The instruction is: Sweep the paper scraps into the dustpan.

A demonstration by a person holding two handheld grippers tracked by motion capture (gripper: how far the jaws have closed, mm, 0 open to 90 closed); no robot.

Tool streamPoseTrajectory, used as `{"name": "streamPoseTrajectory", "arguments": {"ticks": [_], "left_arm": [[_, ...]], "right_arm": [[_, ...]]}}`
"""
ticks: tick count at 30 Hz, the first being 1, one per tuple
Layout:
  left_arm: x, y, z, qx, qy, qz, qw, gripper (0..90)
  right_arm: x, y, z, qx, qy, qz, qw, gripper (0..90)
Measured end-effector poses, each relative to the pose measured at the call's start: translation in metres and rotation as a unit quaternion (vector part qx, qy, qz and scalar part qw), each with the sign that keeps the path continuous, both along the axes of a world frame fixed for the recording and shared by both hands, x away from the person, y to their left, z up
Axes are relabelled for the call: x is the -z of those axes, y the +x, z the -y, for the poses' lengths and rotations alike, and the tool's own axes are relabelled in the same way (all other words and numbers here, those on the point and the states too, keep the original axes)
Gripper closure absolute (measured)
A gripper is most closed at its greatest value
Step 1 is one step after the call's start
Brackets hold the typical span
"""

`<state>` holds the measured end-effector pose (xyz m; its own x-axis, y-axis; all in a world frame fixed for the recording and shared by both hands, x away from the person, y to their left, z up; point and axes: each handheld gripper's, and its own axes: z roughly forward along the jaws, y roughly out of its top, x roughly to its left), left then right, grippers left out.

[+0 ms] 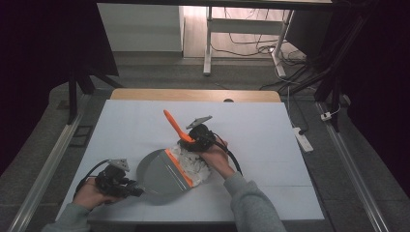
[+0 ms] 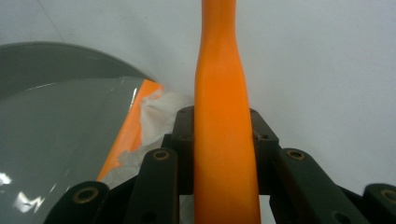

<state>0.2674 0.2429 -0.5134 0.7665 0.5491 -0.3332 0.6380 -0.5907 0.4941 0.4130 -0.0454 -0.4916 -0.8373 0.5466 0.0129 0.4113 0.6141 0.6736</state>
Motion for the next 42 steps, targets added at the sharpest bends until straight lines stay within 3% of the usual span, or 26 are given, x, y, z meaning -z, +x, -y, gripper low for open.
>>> {"name": "streamPoseTrajectory", "arguments": {"ticks": [16, 17, 22, 26, 29, 35, 42], "left_arm": [[0.0, 0.0, 0.0, -0.001, -0.001, -0.001, 1.0, 61.8], [0.0, 0.0, 0.0, -0.001, -0.001, -0.001, 1.0, 61.8], [0.0, 0.0, 0.0, -0.001, 0.0, -0.001, 1.0, 61.8], [0.001, 0.0, 0.0, -0.002, -0.001, -0.002, 1.0, 61.8], [0.001, 0.0, 0.0, -0.002, -0.002, -0.002, 1.0, 61.8], [0.0, 0.0, 0.0, -0.001, -0.002, 0.0, 1.0, 61.8], [0.0, -0.001, 0.0, 0.0, -0.002, -0.001, 1.0, 61.8]], "right_arm": [[-0.001, -0.02, -0.017, -0.051, -0.004, -0.002, 0.9987, 70.3], [-0.003, -0.023, -0.02, -0.056, 0.006, -0.007, 0.9984, 70.3], [-0.005, -0.03, -0.028, -0.078, 0.005, -0.009, 0.9969, 70.3], [-0.008, -0.034, -0.03, -0.089, 0.021, -0.017, 0.9956, 70.3], [-0.014, -0.033, -0.025, -0.081, 0.041, -0.004, 0.9959, 70.3], [-0.032, -0.028, 0.002, -0.037, 0.08, 0.006, 0.9961, 70.3], [-0.041, -0.033, 0.031, -0.012, 0.077, 0.026, 0.9966, 70.3]]}}
